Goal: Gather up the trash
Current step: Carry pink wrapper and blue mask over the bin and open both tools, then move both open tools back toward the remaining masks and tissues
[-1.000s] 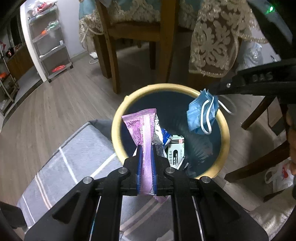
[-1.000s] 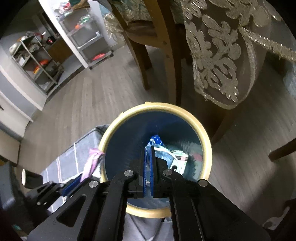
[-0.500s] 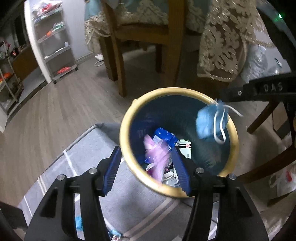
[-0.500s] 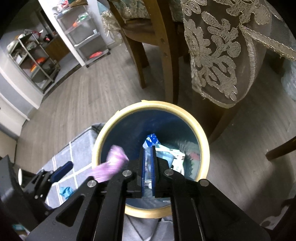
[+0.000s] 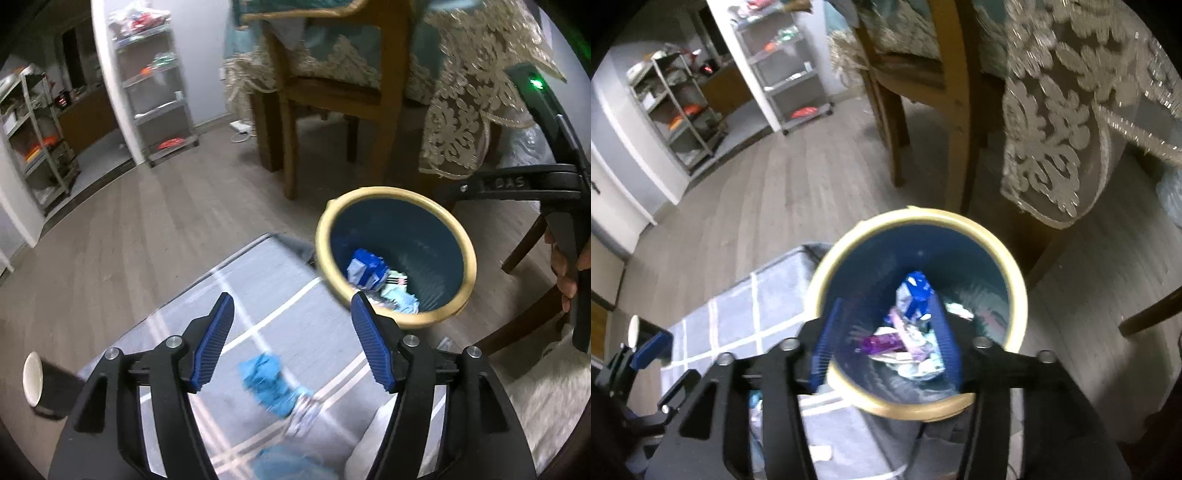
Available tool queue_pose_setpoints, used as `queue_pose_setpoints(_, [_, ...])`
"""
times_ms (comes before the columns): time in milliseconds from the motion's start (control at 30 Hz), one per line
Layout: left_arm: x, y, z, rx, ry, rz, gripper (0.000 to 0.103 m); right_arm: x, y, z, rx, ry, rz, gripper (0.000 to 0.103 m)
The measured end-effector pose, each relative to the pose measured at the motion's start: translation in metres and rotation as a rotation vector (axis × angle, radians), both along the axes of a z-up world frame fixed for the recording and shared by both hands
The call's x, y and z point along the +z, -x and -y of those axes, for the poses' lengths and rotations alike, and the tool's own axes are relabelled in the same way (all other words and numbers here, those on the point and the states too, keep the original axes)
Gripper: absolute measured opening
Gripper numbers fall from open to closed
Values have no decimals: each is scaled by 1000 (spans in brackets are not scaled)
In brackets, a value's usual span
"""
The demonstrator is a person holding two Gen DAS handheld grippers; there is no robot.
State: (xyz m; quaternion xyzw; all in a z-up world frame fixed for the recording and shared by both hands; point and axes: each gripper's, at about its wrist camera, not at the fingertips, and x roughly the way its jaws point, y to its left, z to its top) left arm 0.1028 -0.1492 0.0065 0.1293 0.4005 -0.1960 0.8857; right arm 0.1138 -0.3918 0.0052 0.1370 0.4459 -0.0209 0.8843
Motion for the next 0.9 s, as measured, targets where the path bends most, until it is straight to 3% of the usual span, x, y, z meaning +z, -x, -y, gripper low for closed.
queue_pose_setpoints(100, [8, 10, -28, 38, 1, 4, 71, 11, 15, -23, 26, -25, 41, 78])
queue_pose_setpoints(233, [14, 26, -65, 94, -4, 14, 80, 21, 37, -66, 108, 53, 93, 88])
queue_pose_setpoints(467, [9, 53, -113, 166, -7, 25, 85, -6, 64, -110, 156, 36, 24, 89])
queue_pose_setpoints(633, [8, 67, -135, 184, -15, 72, 96, -32, 80, -127, 90, 22, -40, 94])
queue_pose_setpoints(900, [-12, 68, -166, 238, -29, 37, 97, -78, 97, -151, 13, 49, -128, 95])
